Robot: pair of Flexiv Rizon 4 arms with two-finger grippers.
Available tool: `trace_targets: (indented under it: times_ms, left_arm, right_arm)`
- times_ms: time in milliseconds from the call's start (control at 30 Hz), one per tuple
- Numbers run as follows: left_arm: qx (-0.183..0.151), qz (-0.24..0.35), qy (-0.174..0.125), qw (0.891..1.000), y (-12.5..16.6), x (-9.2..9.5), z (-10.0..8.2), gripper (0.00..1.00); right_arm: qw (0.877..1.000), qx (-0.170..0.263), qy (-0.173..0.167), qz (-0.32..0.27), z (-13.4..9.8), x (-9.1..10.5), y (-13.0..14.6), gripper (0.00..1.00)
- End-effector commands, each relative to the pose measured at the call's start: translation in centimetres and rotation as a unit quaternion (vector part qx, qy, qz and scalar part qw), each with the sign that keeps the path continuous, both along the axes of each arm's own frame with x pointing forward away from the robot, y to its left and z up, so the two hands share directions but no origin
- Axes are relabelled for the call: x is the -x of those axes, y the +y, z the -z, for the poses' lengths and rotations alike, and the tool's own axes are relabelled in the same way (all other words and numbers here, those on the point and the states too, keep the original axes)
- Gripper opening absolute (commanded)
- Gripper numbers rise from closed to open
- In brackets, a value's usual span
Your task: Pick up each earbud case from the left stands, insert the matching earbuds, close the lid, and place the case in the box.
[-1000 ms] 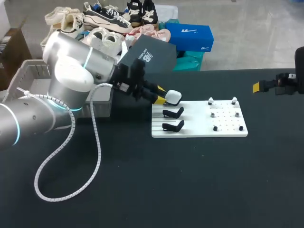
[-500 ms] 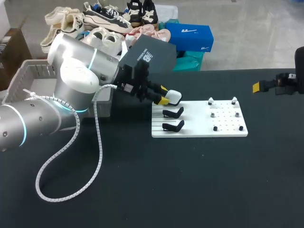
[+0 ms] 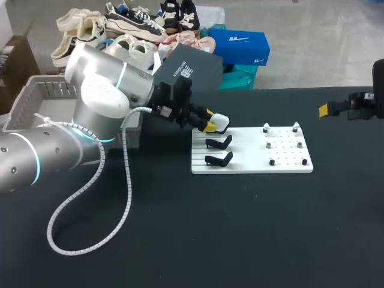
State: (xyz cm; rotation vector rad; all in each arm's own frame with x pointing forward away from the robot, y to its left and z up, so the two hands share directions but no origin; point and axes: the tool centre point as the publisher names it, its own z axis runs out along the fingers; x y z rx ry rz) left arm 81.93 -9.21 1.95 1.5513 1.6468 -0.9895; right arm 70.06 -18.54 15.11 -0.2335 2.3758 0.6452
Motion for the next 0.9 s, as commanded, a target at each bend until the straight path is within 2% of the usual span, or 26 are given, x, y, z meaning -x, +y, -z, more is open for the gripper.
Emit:
trace_targets:
  times_ms: [33,400,500,567,767,900]
  left_arm:
    - [0.001,0.003,0.002,1.0,-0.3,-0.7,0.2,0.45]
    - [0.001,0.004,0.005,1.0,-0.3,-0.9,0.4,0.35]
    - [0.004,0.004,0.004,1.0,-0.3,-0.8,0.4,0.25]
    - [0.007,0.003,0.005,1.0,-0.2,-0.8,0.4,0.0]
    - [0.019,0.007,0.007,1.0,0.3,-0.2,-0.4,0.0]
    - [0.034,0.009,0.001,0.999,0.8,0.3,-1.6,0.0]
  right_arm:
    - [1.0,-0.001,-0.001,-0.002,0.1,-0.1,-0.1,1.0]
    - [1.0,-0.001,-0.001,-0.002,0.1,-0.1,-0.1,1.0]
    - [1.0,-0.001,-0.001,-0.002,0.1,-0.1,-0.1,1.0]
    - [1.0,-0.001,-0.001,-0.002,0.1,-0.1,-0.1,1.0]
    - [1.0,-0.001,-0.001,-0.002,0.1,-0.1,-0.1,1.0]
    - [1.0,-0.001,-0.001,-0.002,0.1,-0.1,-0.1,1.0]
